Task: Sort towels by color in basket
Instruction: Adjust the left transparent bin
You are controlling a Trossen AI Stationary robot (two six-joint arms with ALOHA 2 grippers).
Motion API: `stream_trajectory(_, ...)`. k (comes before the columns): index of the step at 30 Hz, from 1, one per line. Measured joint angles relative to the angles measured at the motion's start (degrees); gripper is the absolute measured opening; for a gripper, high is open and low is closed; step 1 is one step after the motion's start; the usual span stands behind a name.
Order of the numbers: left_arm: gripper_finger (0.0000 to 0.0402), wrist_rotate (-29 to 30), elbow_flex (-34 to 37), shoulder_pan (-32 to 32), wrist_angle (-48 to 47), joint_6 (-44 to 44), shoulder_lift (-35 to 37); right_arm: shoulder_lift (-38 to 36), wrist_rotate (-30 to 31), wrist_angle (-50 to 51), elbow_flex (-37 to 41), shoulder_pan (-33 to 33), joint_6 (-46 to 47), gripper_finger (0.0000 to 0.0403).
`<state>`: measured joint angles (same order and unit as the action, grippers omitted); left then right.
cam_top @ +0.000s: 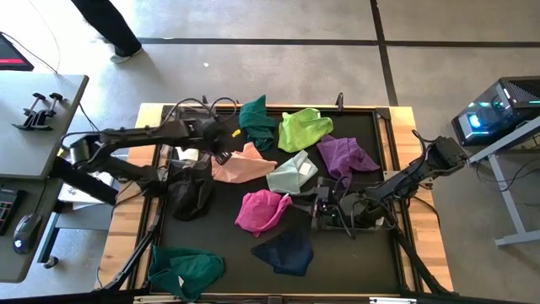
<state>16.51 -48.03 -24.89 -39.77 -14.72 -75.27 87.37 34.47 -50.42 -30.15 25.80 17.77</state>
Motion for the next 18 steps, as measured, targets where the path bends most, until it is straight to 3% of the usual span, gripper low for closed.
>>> stream_trajectory(5,0.0099,11.47,-0.02,-3.02,-1.74,0.15,-1.76,0.00,-0.49,0.05,0.00,0.00,-0.05,0.0151)
stream_trajectory(8,0.0099,13.64,-0.02,-4.42,-1.58,0.85,-0.65,0.00,-0.49,0.41,0.00,0.00,0.14,0.0151)
stream_trajectory(18,0.0099,9.18,-0.07,-0.79,-2.25,1.29,8.83,0.00,-0.48,0.42,0.00,-0.14,-0.24,0.0151)
